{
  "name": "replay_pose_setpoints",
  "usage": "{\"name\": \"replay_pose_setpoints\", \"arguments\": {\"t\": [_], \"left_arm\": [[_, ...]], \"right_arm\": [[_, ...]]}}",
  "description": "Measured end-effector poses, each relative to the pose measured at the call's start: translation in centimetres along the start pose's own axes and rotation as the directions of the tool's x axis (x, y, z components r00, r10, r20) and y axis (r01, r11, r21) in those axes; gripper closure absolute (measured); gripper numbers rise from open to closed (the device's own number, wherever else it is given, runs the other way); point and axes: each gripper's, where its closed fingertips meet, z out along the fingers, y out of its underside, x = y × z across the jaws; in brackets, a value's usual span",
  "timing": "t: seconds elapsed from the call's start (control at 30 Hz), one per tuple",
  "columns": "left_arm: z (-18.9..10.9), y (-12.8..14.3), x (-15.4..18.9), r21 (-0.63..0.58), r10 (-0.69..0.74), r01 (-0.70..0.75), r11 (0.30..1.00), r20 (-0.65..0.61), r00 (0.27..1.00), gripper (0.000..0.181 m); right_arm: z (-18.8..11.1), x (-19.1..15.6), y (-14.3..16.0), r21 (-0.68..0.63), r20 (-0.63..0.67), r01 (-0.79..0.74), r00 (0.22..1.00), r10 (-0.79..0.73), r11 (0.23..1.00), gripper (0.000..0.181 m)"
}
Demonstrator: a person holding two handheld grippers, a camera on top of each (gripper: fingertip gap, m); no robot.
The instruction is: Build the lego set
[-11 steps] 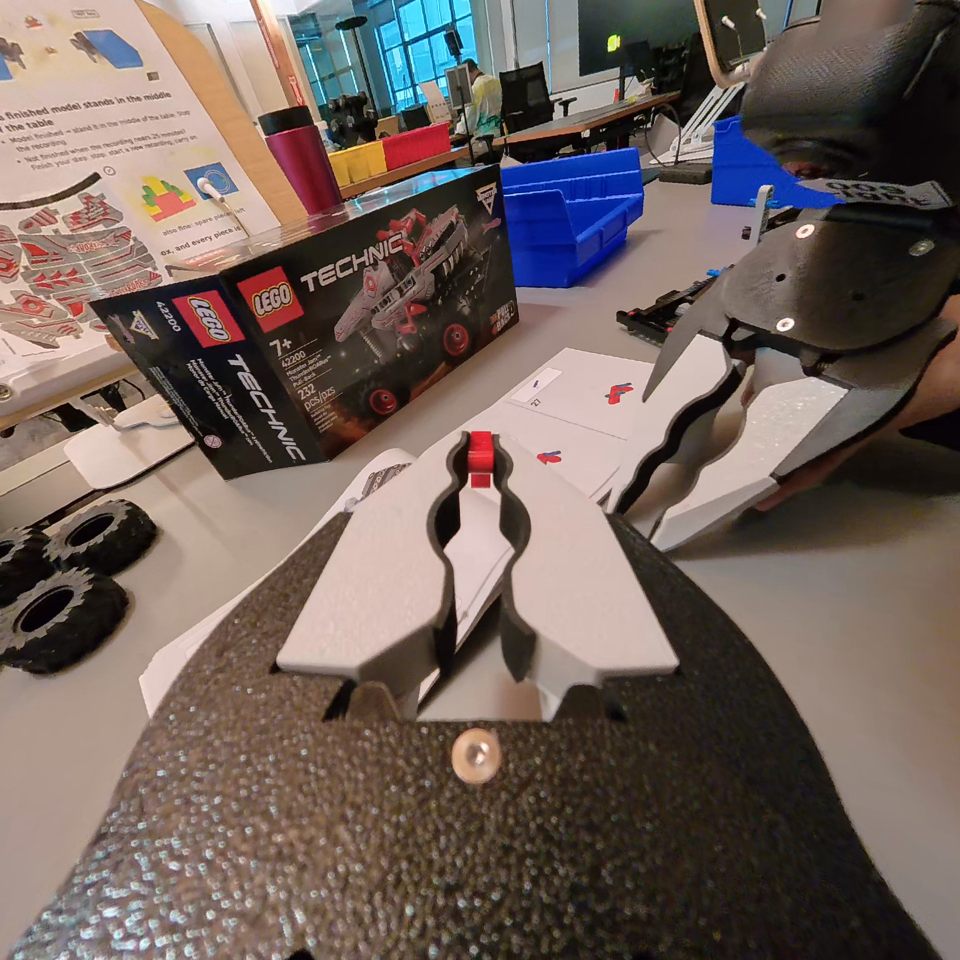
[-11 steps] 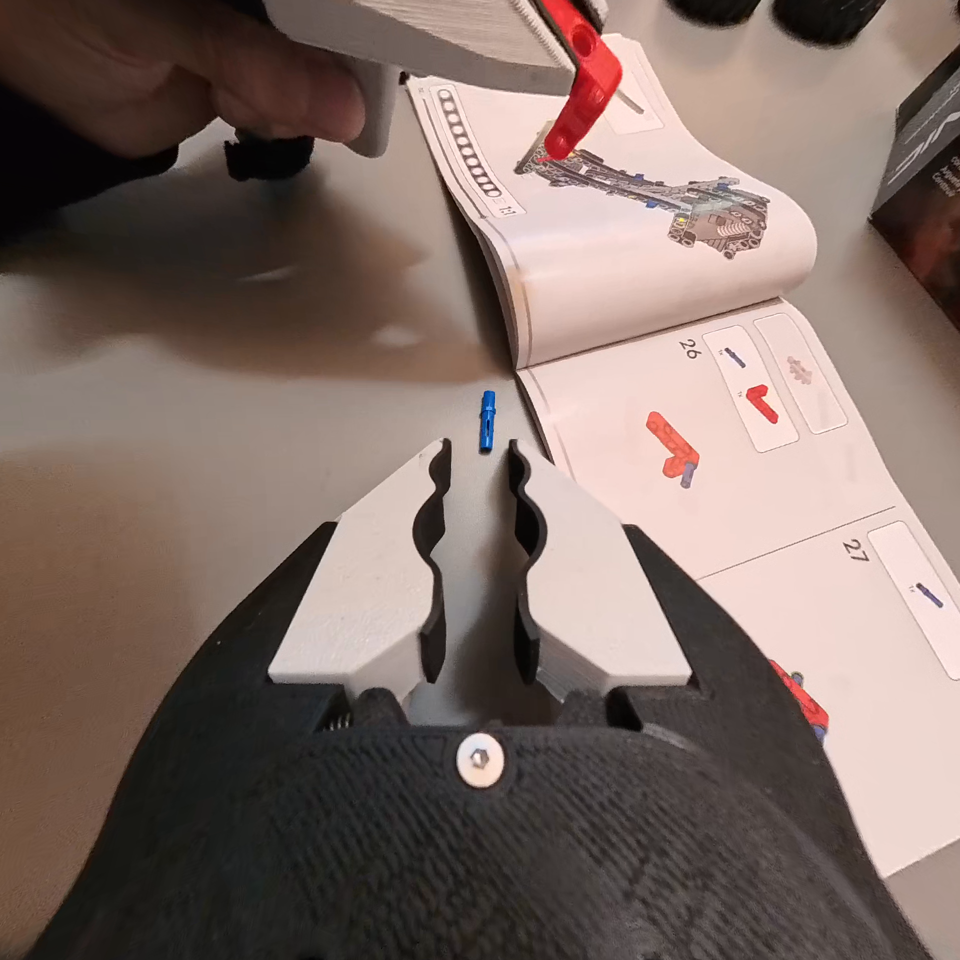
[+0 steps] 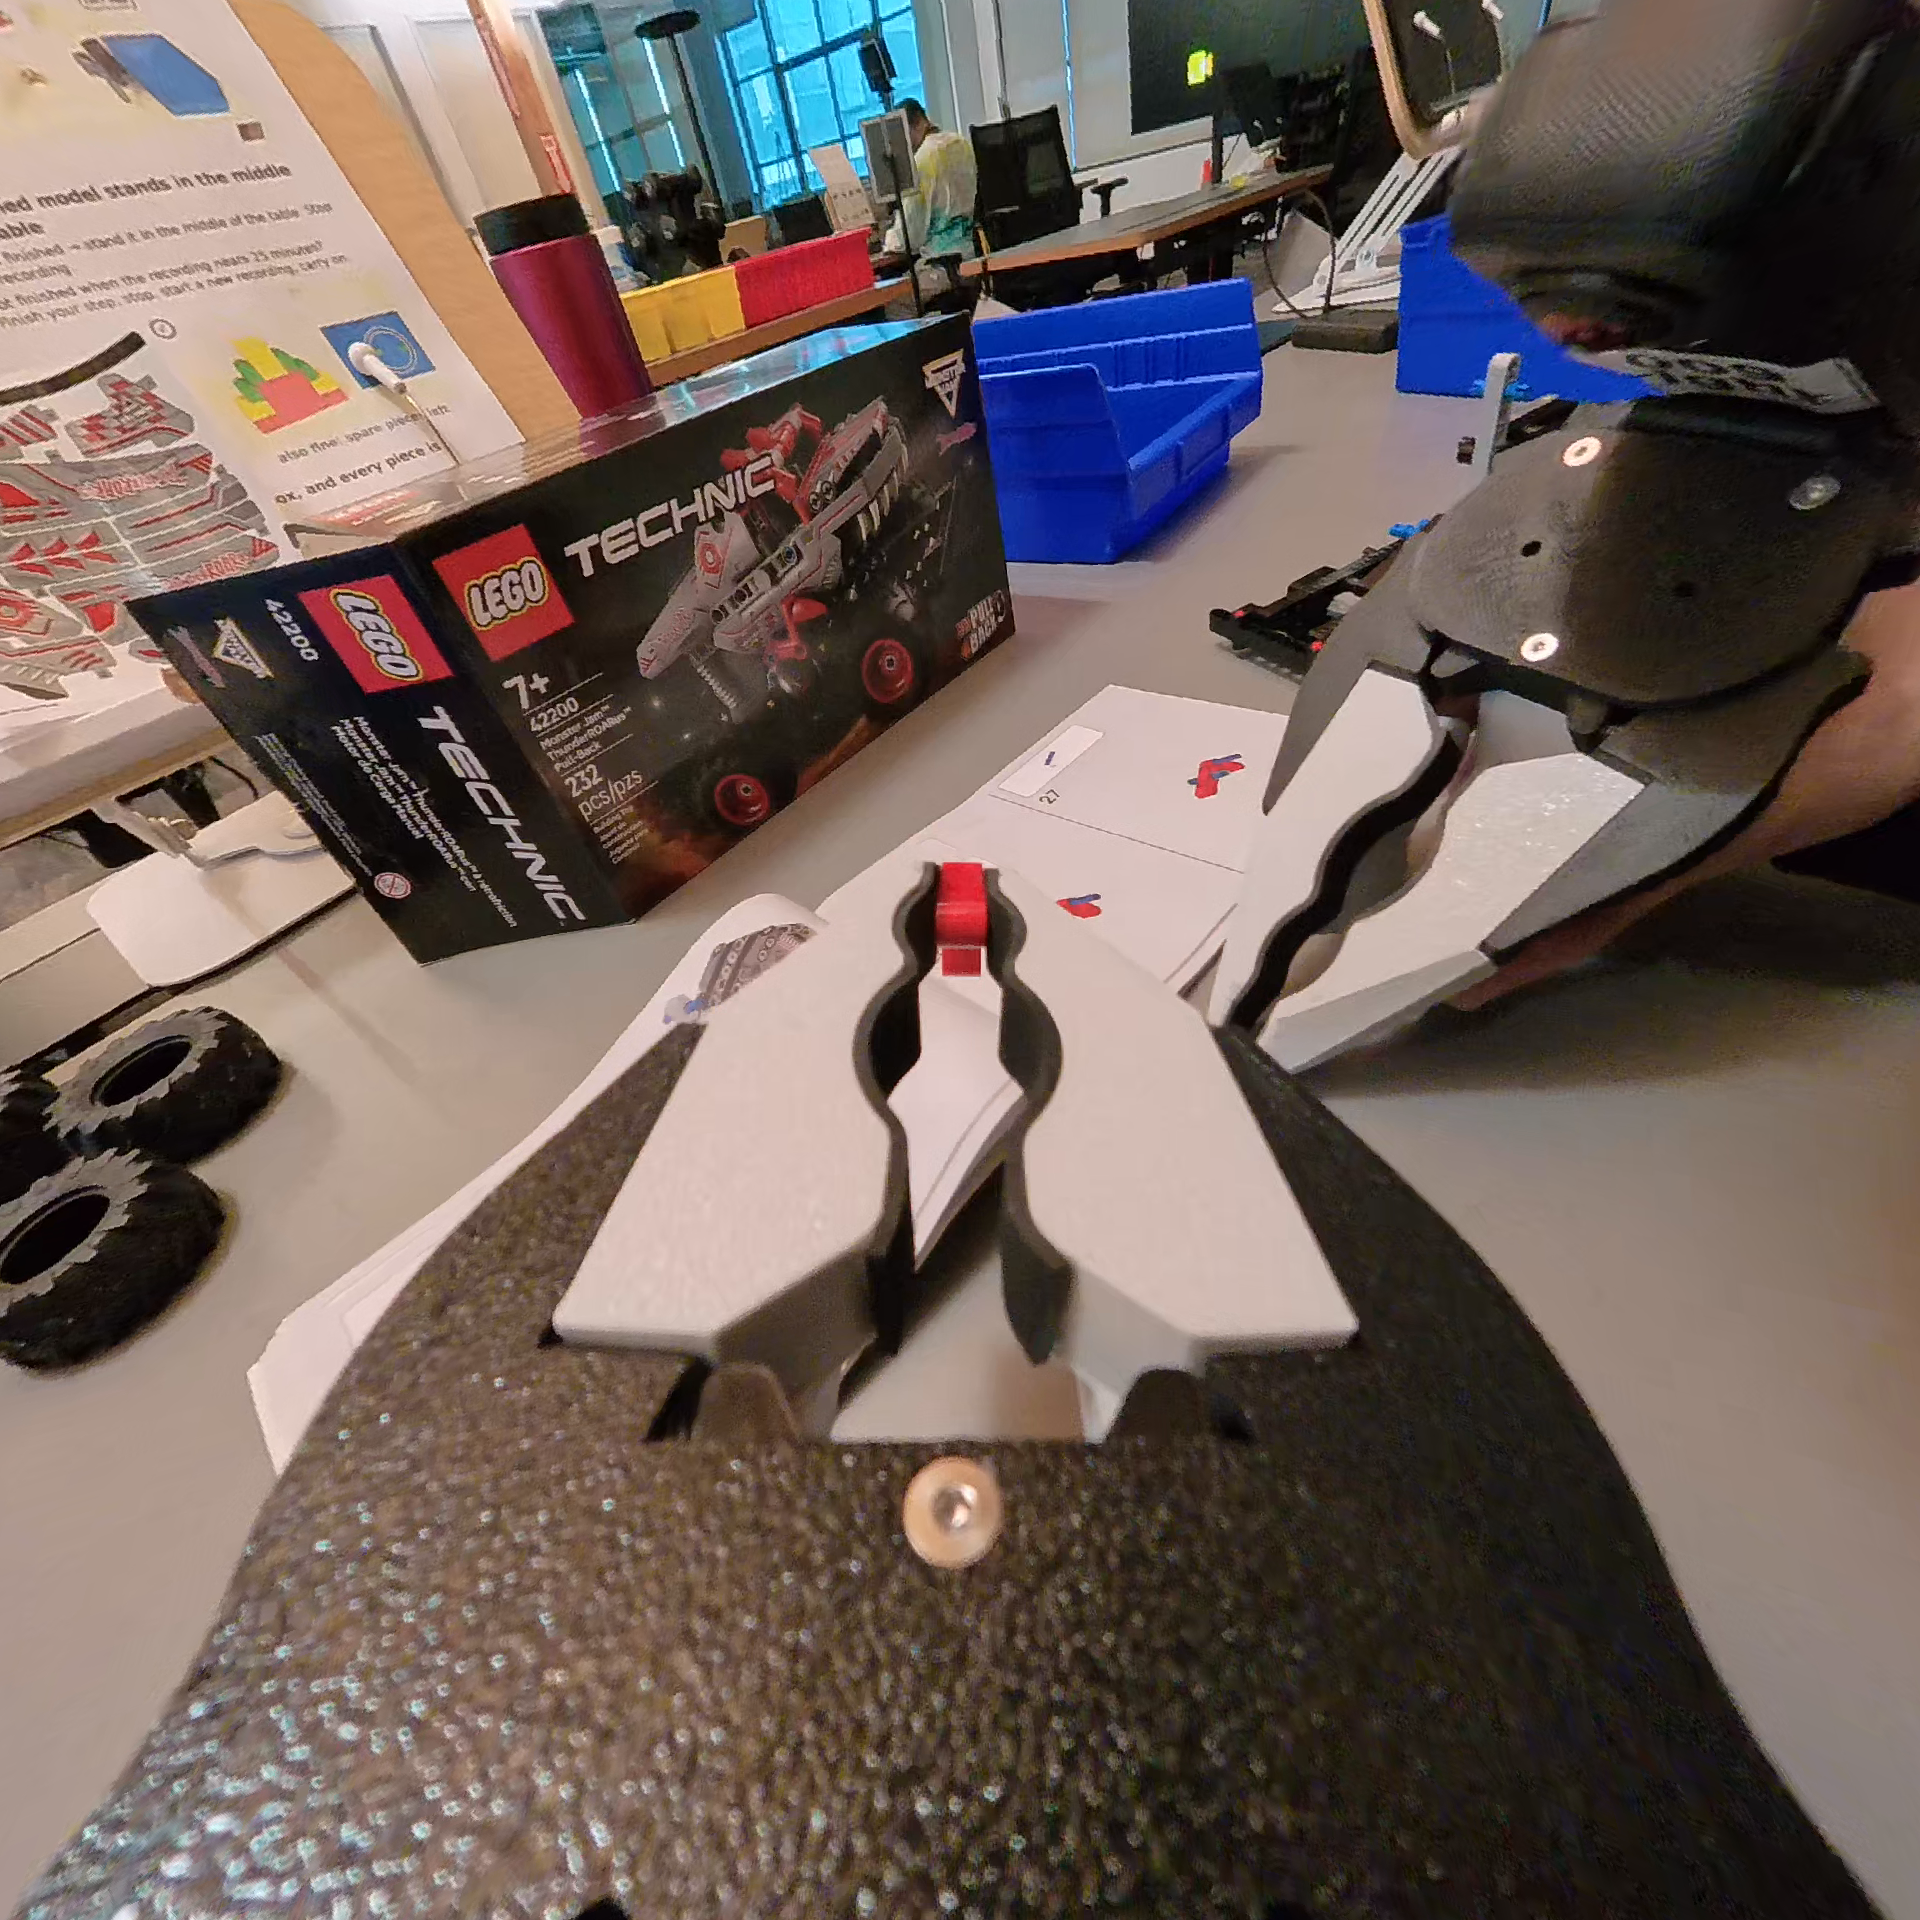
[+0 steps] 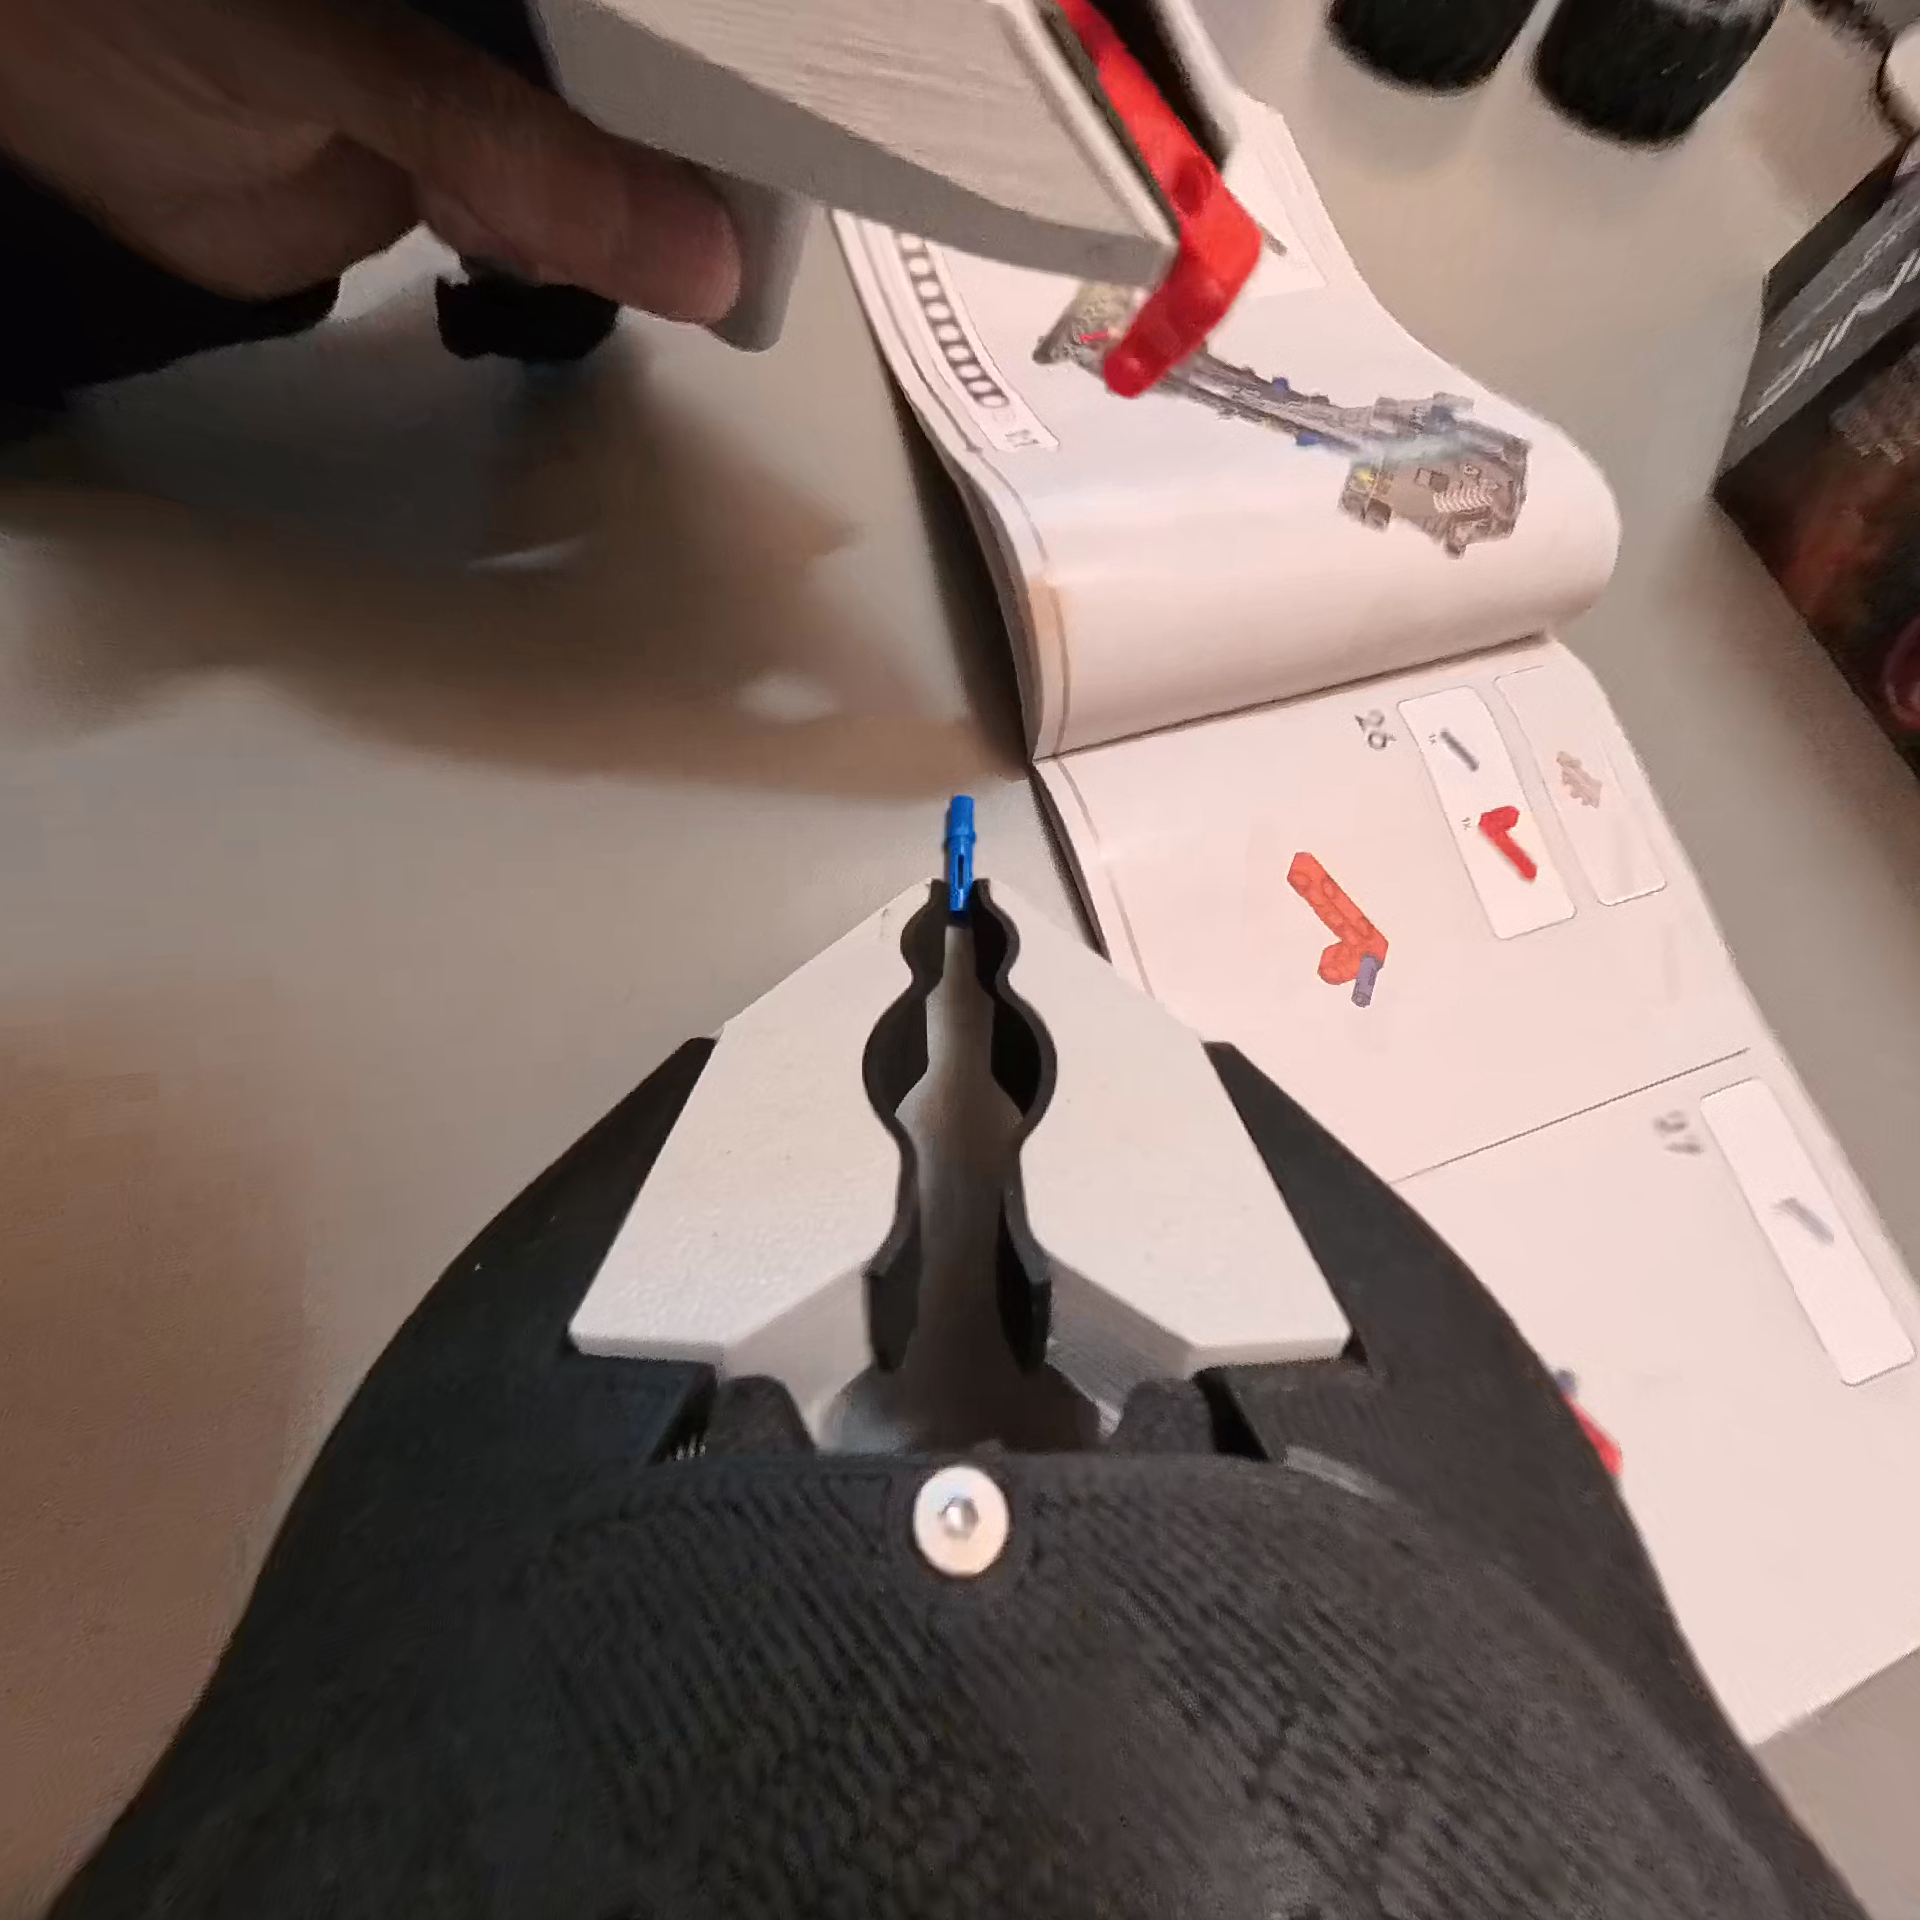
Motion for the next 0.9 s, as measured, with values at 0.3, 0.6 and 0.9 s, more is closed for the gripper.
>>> {"name": "replay_pose_setpoints", "arguments": {"t": [0.3, 0.6, 0.9], "left_arm": [[-0.9, -1.5, -1.2, 0.108, -0.082, 0.076, 0.991, 0.049, 0.995, 0.177], [-1.2, -2.1, -1.2, 0.143, -0.065, 0.056, 0.988, 0.060, 0.996, 0.177], [-1.0, -2.0, -1.0, 0.136, -0.062, 0.054, 0.989, 0.054, 0.997, 0.177]], "right_arm": [[-6.5, 2.5, -8.8, -0.347, -0.714, 0.774, 0.148, -0.684, 0.530, 0.180], [-9.3, -0.1, -12.4, -0.507, -0.763, 0.787, -0.219, -0.608, 0.352, 0.179], [-10.4, -1.1, -13.4, -0.540, -0.767, 0.784, -0.308, -0.563, 0.306, 0.179]]}}
